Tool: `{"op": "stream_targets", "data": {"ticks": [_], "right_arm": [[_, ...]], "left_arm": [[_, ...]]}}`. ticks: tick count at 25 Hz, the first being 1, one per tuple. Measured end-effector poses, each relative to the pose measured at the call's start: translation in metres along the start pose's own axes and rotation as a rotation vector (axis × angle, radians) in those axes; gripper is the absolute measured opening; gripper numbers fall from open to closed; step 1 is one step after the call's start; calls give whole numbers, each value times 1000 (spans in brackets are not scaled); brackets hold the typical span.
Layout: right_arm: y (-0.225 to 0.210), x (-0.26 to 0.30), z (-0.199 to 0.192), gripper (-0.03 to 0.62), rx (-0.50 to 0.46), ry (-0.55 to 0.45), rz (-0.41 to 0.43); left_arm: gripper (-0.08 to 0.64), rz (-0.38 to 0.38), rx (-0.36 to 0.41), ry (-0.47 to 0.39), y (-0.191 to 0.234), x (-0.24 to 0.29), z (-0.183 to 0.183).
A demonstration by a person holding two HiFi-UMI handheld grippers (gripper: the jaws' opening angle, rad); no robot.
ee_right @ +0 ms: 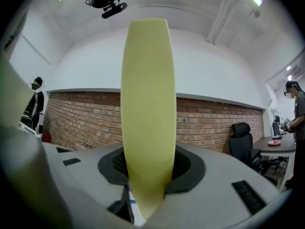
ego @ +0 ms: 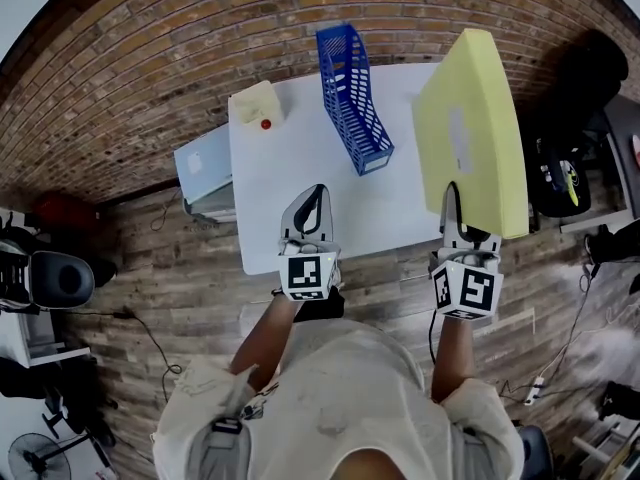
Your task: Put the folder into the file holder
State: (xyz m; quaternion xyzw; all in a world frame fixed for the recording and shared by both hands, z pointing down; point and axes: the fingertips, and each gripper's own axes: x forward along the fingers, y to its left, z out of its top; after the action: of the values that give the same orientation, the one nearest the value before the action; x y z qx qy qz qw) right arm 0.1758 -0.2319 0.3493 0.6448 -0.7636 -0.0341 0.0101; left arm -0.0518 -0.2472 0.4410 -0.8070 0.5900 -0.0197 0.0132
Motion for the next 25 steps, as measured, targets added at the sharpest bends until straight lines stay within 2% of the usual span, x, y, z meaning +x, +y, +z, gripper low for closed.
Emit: {"op": "stream_targets", "data": {"ticks": [6,12,25], "right_arm": [[18,27,42,164,-11,-113,59],[35,51,71,164,43,-197,102],[77,96,64,164,43,-195,191]], "left_arm": [[8,24,-3,-4,20,13,0],[8,73,-14,2,42,20,-4],[8,124,-26,32,74,19,-18]]}}
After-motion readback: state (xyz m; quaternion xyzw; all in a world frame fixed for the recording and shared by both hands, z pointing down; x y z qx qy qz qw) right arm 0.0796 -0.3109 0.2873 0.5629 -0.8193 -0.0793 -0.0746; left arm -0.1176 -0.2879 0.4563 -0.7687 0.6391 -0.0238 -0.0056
